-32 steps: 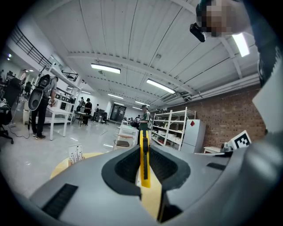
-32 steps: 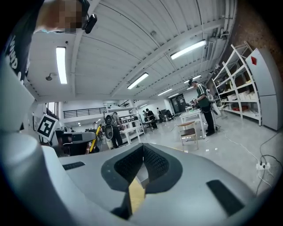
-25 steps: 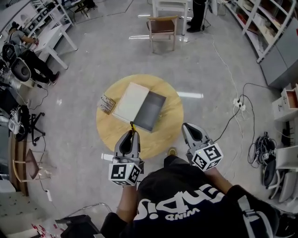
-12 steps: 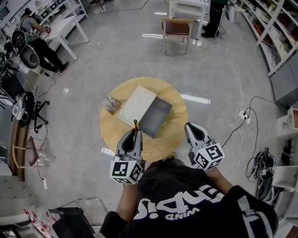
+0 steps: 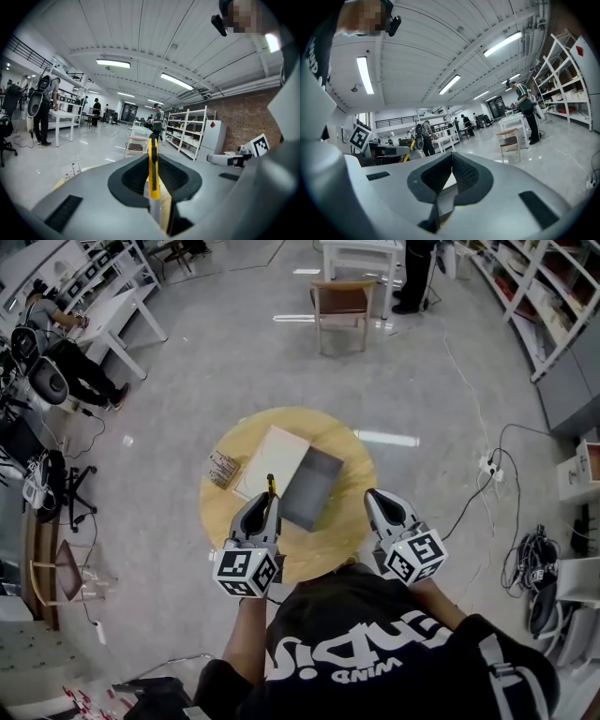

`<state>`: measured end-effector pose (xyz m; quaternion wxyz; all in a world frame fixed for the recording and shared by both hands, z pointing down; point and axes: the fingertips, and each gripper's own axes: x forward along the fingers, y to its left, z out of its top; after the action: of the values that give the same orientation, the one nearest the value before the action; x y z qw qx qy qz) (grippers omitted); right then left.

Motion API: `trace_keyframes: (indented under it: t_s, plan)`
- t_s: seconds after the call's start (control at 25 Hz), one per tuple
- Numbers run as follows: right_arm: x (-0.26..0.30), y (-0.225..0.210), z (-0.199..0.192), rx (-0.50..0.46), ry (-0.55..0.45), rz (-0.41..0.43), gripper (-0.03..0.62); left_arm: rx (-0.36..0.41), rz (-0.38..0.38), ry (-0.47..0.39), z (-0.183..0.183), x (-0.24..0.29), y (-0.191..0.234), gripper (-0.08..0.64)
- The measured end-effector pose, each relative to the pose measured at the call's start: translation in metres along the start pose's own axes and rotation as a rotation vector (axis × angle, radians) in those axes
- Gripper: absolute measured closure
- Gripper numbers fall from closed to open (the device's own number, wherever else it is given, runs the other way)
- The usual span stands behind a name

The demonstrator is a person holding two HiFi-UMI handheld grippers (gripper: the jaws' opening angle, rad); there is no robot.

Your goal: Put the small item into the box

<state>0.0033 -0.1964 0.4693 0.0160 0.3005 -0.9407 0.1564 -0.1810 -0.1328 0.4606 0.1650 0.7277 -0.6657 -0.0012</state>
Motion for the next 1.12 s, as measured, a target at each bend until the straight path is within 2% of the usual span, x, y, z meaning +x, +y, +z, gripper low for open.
trace_keyframes:
  t_s: [0.2,0.44,0.72,1.12]
  plan:
    - [-0.005,-0.011,-0.003,0.003,0.001,-0.041,0.589,0.039,-0.028,0.044,-0.007,0.029,0.007,0.492]
    - [-0.009,-0.023,-0.005,0.006,0.002,-0.073,0.589,0.115,-0.091,0.150,-0.032,0.075,-0.001,0.493]
    - [-0.009,-0.030,-0.005,0.007,0.002,-0.097,0.589,0.133,-0.135,0.263,-0.074,0.120,-0.007,0.493]
    - [-0.011,-0.042,-0.006,0.010,0.012,-0.137,0.589,0.121,-0.133,0.439,-0.143,0.161,0.004,0.492]
